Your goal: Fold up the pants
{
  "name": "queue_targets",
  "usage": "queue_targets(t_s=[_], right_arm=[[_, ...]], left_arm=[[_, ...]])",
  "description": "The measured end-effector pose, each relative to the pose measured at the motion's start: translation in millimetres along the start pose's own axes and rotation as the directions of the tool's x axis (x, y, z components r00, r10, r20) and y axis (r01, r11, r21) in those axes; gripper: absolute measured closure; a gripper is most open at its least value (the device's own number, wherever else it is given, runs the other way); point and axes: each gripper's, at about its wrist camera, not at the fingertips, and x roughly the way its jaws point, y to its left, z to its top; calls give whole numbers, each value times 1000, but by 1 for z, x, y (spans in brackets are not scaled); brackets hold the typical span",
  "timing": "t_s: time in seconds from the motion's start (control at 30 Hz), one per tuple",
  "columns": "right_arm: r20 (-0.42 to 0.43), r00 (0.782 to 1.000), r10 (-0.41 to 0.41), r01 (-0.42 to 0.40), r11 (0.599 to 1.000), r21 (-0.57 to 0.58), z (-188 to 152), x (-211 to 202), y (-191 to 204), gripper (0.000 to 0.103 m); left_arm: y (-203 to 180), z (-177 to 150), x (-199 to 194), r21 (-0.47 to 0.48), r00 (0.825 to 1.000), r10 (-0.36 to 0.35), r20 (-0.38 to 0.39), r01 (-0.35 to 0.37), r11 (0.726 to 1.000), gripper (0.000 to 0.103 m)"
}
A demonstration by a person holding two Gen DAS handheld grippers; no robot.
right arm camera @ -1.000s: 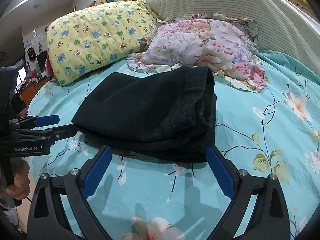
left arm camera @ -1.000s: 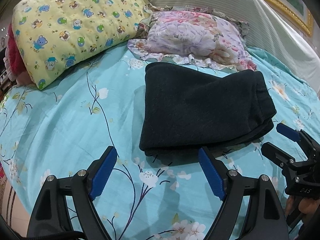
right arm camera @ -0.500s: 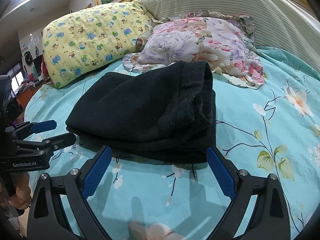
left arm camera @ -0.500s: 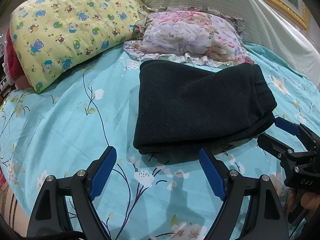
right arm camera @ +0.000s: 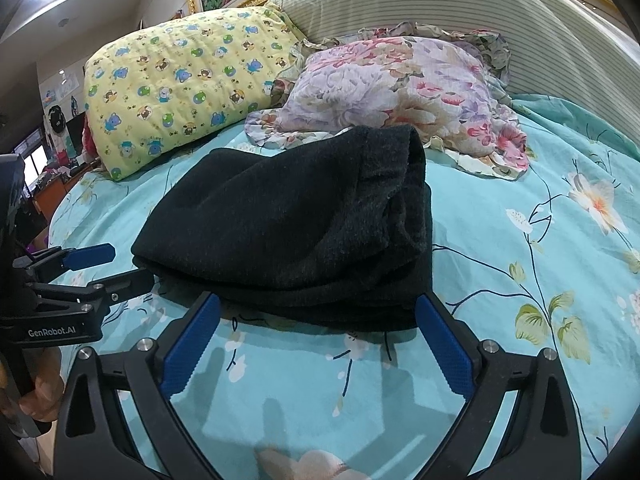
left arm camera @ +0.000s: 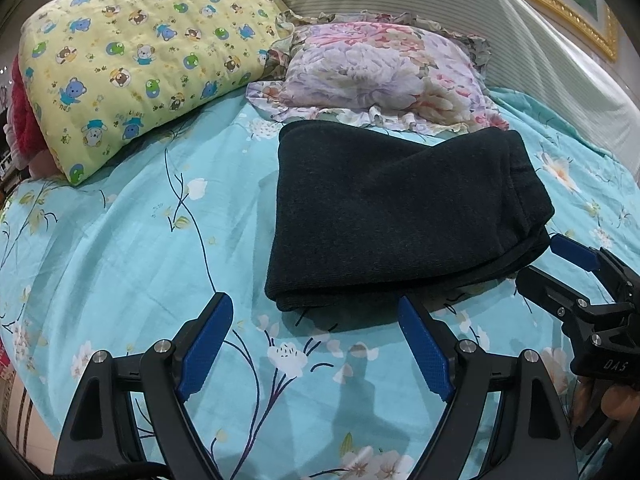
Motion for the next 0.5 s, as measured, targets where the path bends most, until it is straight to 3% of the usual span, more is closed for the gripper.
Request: queue_targets(t_s=[0.5], right_arm=[[14, 1000, 5, -5, 1000, 5, 3, -4, 4, 5]], left_arm=[[-1, 0, -5, 0, 1000, 1, 14, -1, 1000, 18]])
